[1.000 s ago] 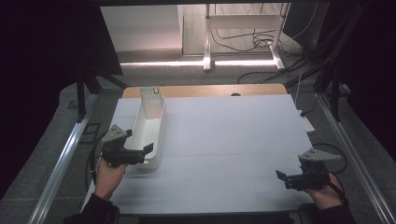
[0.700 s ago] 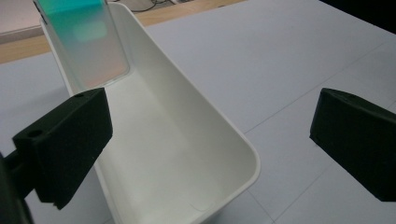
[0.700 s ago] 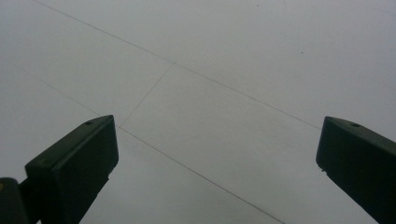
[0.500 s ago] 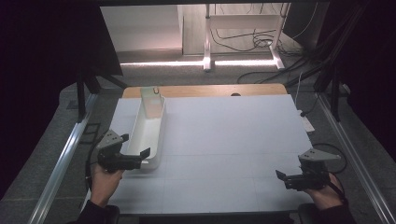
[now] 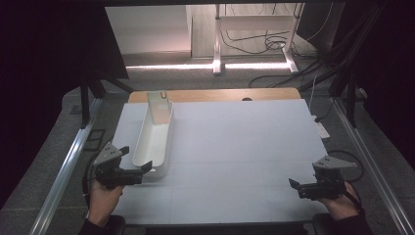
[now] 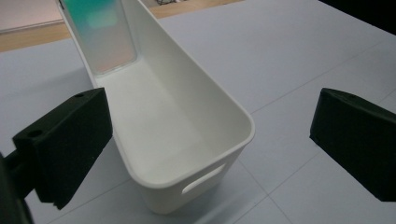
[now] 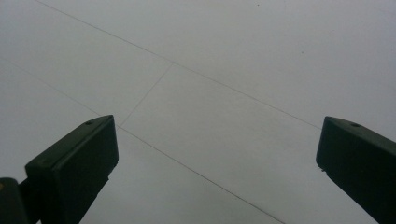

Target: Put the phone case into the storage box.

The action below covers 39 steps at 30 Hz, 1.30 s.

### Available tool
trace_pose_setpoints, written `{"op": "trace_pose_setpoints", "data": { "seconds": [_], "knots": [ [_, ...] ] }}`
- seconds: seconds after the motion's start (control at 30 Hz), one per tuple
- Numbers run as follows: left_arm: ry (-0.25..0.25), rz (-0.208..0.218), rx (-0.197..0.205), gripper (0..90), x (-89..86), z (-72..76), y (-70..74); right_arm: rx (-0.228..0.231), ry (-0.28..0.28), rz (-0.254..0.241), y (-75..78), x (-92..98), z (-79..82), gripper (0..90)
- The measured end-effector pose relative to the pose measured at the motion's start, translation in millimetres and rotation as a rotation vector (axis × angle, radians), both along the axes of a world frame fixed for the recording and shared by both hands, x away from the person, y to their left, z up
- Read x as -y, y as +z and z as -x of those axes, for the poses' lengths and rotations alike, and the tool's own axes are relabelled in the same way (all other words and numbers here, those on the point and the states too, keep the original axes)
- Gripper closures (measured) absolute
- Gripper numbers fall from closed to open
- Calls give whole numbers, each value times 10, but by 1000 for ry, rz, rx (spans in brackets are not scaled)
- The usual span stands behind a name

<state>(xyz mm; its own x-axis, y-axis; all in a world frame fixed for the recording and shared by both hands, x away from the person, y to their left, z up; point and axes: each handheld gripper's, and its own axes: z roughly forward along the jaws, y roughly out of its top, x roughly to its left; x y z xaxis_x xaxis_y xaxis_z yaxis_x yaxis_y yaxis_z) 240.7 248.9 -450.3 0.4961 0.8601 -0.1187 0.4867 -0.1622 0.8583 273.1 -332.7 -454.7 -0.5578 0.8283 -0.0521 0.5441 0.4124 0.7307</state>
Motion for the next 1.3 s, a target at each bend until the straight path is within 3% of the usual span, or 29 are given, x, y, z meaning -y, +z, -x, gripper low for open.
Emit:
{"op": "trace_pose_setpoints", "data": {
  "seconds": [1.3],
  "knots": [
    [62,-72,-21,0,-134,335,-87,-2,-1,0,-3,-2,-3,0]
  ]
}}
